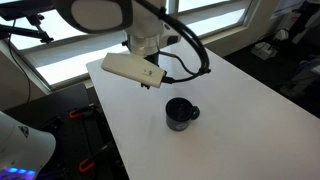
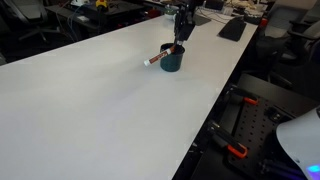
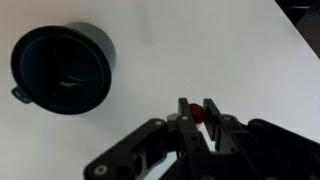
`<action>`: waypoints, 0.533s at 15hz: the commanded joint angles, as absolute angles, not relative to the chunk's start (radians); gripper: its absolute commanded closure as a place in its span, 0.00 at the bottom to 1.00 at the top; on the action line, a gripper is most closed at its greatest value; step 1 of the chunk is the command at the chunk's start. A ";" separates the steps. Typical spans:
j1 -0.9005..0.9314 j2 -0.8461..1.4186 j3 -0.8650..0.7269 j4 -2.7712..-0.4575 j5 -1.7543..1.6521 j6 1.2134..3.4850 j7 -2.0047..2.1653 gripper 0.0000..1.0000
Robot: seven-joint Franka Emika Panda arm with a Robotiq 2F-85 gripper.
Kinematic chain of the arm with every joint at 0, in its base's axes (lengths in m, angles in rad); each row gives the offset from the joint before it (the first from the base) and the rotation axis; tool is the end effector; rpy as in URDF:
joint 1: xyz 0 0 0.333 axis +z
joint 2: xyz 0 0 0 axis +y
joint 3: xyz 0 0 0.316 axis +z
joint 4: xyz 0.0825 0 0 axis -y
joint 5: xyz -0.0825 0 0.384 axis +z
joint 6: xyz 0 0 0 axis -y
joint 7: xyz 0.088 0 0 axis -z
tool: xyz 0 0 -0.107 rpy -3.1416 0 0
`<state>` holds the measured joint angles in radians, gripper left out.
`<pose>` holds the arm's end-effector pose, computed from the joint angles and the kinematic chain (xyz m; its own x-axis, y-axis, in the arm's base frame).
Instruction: Remove the marker from the cup
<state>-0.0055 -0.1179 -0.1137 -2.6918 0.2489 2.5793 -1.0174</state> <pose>0.4056 -0.0517 0.2699 0.7703 0.6269 0.1172 0.6368 -0.7662 -0.0866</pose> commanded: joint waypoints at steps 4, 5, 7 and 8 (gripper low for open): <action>0.038 0.009 -0.085 -2.779 0.467 2.829 -1.210 0.95; 0.054 0.027 -0.090 -2.782 0.520 2.861 -1.259 0.95; 0.049 0.065 -0.069 -2.773 0.612 2.904 -1.351 0.95; 0.045 0.078 -0.058 -2.770 0.648 2.919 -1.389 0.95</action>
<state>0.0401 0.0430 -0.0825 -2.7727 0.5449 2.8546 -1.2878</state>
